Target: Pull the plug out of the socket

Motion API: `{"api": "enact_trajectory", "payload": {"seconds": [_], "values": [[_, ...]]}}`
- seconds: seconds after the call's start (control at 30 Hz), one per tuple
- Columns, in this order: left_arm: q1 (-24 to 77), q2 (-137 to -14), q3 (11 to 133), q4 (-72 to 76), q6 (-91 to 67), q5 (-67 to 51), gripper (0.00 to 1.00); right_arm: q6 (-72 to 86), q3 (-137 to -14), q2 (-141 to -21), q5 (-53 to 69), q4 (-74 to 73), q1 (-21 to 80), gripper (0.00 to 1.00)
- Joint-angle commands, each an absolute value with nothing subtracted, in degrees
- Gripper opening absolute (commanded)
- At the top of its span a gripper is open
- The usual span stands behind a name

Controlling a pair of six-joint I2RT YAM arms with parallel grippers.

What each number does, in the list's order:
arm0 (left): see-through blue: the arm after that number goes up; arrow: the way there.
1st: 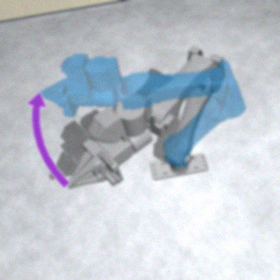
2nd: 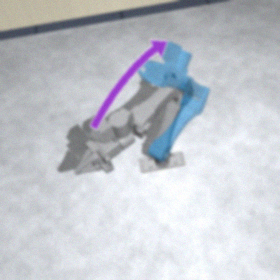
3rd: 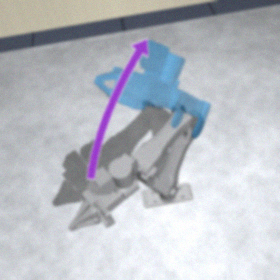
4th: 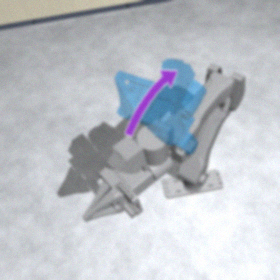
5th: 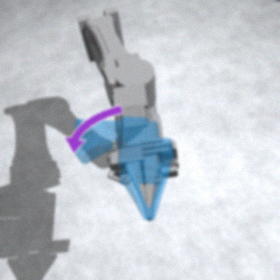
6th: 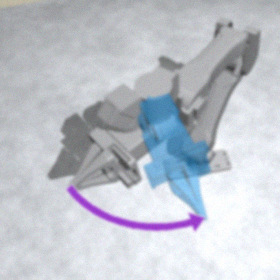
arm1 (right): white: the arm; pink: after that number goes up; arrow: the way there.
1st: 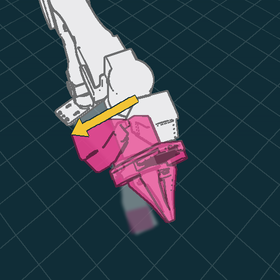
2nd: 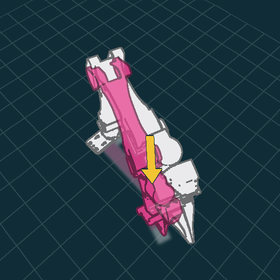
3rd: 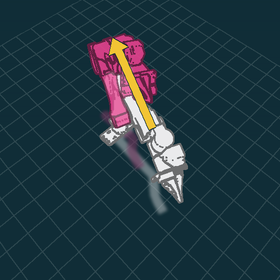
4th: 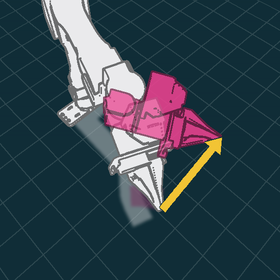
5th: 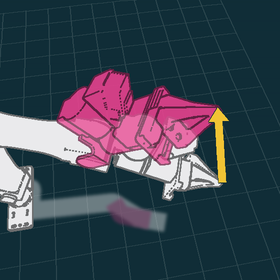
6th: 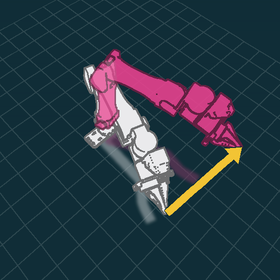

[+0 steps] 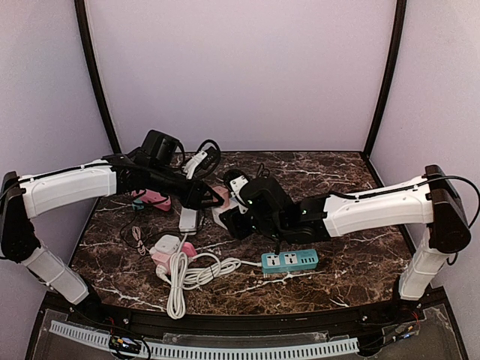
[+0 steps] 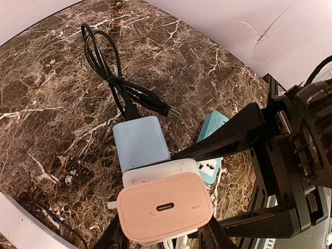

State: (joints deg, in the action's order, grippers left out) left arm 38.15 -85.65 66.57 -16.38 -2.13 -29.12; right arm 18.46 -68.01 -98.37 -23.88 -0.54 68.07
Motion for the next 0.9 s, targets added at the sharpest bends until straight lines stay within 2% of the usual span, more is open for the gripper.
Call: {"api": "enact_trajectory", "payload": {"seconds": [0.0,0.87], "values": [[37.88,-85.0,66.95,-17.6,-2.09,-27.82,0.04,19.36,-69.6,-96.26,-26.32,2.89,69.14,0.0],[41.94,-82.96,65.96,-18.34,3.59,-20.98,0.01,26.83,-73.63,-99.34,-22.42,-5.31,65.91,0.0]]}}
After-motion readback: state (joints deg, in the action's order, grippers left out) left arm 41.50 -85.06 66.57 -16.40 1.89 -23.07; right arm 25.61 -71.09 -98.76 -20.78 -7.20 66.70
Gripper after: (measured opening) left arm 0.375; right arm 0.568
